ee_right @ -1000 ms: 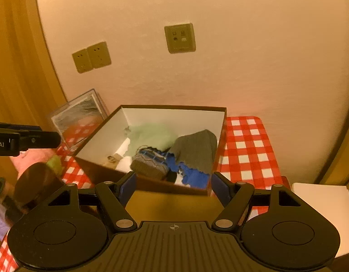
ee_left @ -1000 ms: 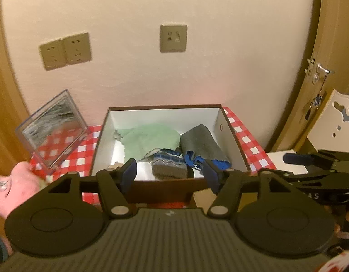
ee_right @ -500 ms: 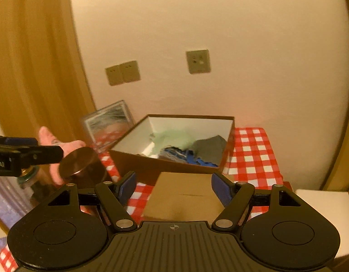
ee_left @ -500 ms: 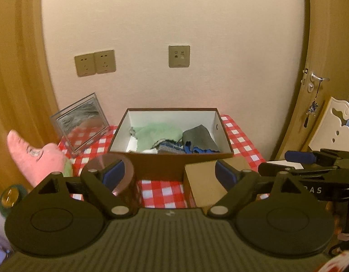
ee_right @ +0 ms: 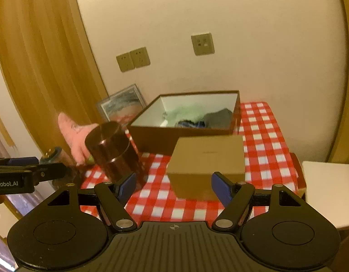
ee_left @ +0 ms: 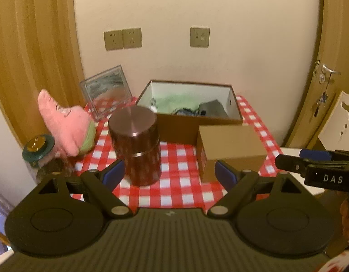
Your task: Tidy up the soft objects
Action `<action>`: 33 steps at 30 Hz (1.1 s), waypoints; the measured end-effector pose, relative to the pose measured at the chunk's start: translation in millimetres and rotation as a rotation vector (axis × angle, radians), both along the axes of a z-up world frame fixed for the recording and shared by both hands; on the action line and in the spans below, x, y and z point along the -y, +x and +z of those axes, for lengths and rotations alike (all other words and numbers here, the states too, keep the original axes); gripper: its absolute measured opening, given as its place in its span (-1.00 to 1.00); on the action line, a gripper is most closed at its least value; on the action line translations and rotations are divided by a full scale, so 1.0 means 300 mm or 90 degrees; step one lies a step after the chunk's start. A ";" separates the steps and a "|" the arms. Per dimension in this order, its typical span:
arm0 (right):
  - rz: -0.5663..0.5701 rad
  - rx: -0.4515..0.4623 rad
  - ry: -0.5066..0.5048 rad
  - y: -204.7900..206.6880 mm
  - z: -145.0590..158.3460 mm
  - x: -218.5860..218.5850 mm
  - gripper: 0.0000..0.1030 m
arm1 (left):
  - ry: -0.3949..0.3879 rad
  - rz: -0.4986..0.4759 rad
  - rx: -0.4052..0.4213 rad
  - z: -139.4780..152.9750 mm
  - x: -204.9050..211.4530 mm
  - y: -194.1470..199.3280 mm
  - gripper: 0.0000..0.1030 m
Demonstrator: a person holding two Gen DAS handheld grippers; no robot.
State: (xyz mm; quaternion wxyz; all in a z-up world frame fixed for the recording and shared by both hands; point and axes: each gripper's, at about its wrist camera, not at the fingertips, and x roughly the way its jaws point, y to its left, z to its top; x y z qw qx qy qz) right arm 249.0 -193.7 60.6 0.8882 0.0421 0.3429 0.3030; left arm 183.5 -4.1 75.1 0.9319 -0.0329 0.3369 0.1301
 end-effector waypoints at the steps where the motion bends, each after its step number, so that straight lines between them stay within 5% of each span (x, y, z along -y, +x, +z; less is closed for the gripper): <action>1: -0.001 -0.003 -0.003 -0.019 0.000 -0.004 0.42 | -0.004 -0.004 -0.004 -0.004 -0.003 -0.016 0.66; 33: -0.081 -0.102 -0.063 -0.567 -0.069 -0.189 0.42 | -0.048 -0.108 -0.084 -0.126 -0.176 -0.445 0.66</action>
